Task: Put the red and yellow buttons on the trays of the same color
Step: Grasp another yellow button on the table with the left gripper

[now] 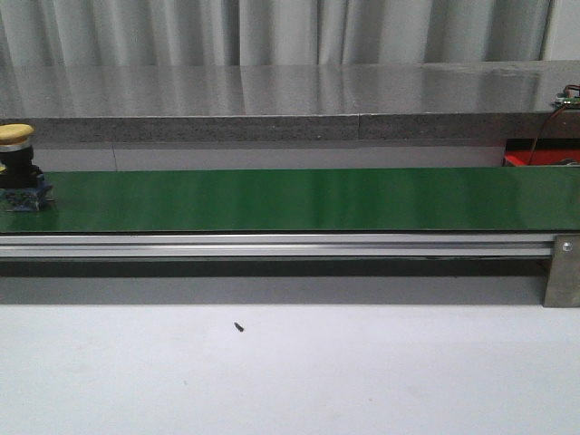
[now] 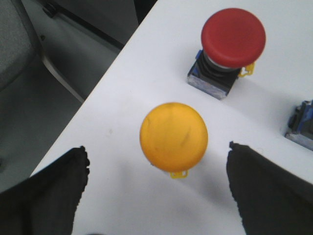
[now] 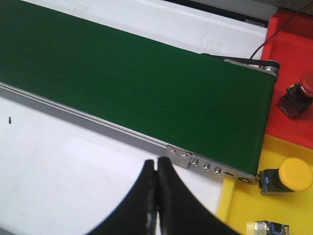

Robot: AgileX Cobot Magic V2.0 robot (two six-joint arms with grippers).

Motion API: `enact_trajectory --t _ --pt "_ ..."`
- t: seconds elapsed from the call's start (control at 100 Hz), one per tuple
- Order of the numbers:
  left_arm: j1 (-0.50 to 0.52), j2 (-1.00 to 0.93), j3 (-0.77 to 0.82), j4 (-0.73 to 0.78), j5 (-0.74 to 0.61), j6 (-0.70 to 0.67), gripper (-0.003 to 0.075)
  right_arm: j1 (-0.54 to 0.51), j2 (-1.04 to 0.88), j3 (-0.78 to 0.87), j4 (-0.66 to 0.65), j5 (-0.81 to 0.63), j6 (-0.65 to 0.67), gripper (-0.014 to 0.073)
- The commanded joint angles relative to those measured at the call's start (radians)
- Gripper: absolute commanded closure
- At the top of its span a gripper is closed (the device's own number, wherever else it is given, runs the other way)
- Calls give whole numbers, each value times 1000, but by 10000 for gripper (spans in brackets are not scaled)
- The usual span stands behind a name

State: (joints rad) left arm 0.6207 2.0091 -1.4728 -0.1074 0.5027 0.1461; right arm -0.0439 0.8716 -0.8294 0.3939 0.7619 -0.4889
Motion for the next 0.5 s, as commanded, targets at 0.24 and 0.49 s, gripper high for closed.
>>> enact_trajectory --t 0.24,0.49 --pt "-31 33 -150 -14 -39 -4 153 1 -5 -24 22 -49 -8 689" --pt "-46 82 -188 -7 -2 -3 153 1 -5 -24 22 -49 -8 689"
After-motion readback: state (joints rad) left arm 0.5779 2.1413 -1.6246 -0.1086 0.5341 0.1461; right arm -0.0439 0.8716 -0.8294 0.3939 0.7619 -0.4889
